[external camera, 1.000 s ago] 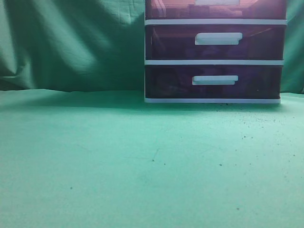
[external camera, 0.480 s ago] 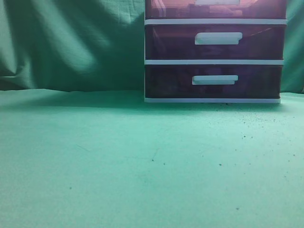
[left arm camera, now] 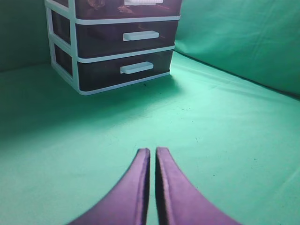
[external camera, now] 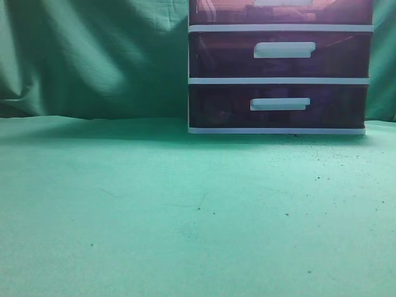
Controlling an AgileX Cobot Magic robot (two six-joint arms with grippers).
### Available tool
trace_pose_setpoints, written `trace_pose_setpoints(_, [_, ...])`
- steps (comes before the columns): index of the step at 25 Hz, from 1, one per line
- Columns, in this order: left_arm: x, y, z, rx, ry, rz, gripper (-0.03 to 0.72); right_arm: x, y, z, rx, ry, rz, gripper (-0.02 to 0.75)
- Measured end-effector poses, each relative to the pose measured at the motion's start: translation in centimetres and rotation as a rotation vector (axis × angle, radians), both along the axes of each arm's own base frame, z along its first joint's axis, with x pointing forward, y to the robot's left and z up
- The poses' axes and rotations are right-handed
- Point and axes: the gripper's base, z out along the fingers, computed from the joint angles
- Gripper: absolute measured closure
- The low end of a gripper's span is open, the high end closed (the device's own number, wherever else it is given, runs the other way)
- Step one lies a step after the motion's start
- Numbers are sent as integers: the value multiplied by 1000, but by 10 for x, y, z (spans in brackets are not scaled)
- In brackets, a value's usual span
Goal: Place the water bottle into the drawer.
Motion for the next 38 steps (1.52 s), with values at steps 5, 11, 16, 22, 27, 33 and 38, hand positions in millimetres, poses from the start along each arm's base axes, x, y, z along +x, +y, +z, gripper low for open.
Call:
trace_pose_setpoints(5, [0,0,0,0,0,0,688,6,-6,-2,-126,-94,-73,738])
trace_pose_setpoints(11, [0,0,0,0,0,0,688,20,-23,-22,-145,65,-325,738])
trace_pose_setpoints(16, [0,0,0,0,0,0,688,25,-37,-52,-119,125,-593,738])
trace_pose_setpoints(22, [0,0,0,0,0,0,688,33,-33,-74,-146,55,-654,738])
trace_pose_setpoints(27, [0,0,0,0,0,0,688,39,-36,-96,-120,38,-733,738])
trace_pose_setpoints(33, [0,0,0,0,0,0,688,38,-37,-100,-119,94,-761,738])
trace_pose_setpoints(38, [0,0,0,0,0,0,688,36,-37,-107,-109,183,-764,738])
